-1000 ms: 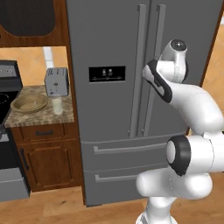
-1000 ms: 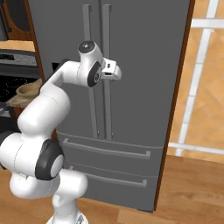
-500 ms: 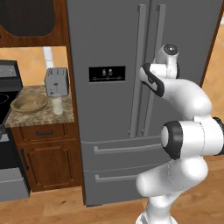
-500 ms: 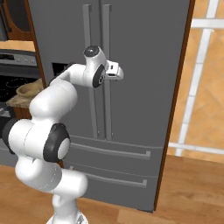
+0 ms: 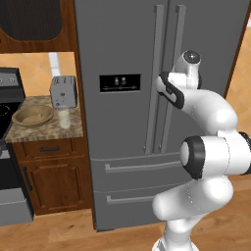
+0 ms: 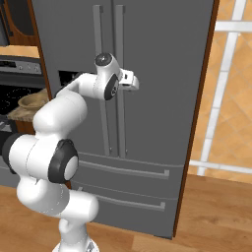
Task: Grab a lemon wedge from the fridge and one ice cube from the ice bowl, and put them in the glass of lemonade.
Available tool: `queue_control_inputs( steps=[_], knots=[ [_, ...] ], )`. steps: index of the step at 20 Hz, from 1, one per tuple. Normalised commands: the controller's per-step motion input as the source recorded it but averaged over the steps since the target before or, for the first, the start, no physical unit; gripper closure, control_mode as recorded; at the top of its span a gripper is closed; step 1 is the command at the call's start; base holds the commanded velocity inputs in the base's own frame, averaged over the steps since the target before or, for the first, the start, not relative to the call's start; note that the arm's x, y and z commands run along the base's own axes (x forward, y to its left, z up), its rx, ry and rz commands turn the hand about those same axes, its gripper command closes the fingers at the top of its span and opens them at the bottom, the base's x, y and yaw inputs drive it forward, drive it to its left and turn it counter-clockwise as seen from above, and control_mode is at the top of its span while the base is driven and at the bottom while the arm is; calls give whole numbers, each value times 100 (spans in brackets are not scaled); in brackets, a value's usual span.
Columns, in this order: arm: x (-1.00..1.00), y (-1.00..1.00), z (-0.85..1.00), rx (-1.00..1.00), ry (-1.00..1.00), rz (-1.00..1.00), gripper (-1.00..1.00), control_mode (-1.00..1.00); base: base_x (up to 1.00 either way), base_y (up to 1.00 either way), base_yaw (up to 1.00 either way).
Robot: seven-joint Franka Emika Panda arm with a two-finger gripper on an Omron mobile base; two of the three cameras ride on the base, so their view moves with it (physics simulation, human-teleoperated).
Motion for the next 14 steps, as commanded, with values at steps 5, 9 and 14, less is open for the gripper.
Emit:
queue_control_inputs(
  steps=[5,9,14],
  knots=[
    [2,0,0,0,0,0,100,-100,0,0,0],
    [0,-5,0,0,0,0,100,-100,0,0,0],
    [-18,-51,-5,0,-6,-7,100,-100,0,0,0]
  ],
)
